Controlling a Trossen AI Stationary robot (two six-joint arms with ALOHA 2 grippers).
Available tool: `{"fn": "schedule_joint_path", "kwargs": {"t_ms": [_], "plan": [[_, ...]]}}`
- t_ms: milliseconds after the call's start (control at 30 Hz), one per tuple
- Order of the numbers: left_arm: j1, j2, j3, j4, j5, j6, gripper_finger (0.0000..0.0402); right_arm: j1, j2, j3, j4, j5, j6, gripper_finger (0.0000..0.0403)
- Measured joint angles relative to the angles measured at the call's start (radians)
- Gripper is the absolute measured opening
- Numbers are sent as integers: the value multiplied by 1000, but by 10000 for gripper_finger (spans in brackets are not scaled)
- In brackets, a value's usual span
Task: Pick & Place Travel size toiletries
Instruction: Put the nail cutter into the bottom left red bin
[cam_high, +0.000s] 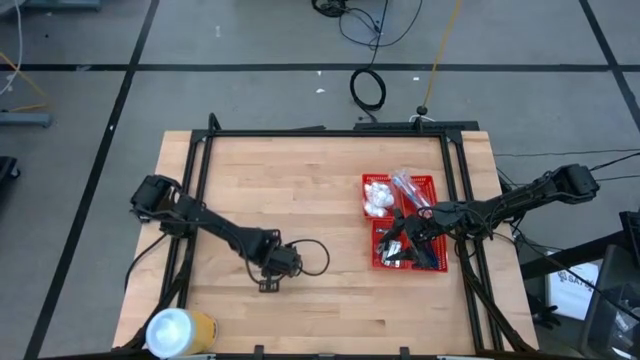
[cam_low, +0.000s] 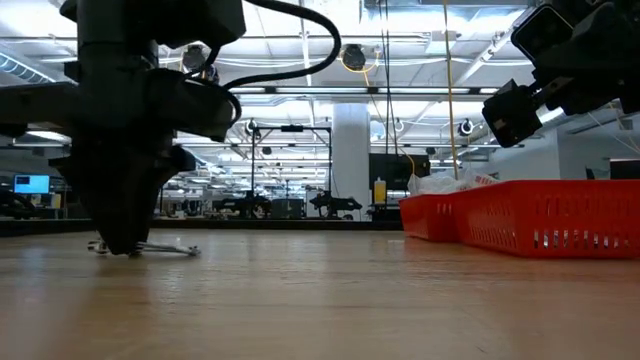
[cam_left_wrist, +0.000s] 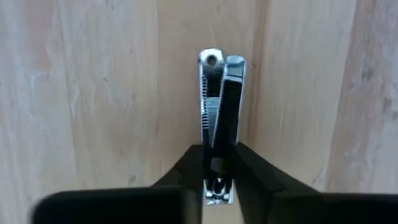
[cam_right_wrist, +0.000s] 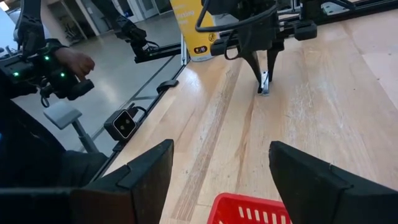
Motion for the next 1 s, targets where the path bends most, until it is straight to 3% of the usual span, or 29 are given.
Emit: {"fn": "schedule_joint_path", "kwargs": {"t_ms": [67,200,433,567,633,800,1000], "plan": [[10,0,0,2,11,-8,29,0,0,0,0,0,0,251],[18,1,-1,25,-3,-27,29,0,0,0,0,0,0,251],[13,-65,-7,173,-166,108,30,0,0,0,2,2,0,251],[23,-149,-4,398,-318,251,30,0,0,0,38,7,-22,251],[32,-162,-5,587,-359,358,30,0,0,0,70,15,-58,251],[68,-132,0,1109,-299,615,35,0,0,0,135,184,-177,251],[149,-36,0,1370,-148,625,30,3,0,0,227,263,-205,251]]}}
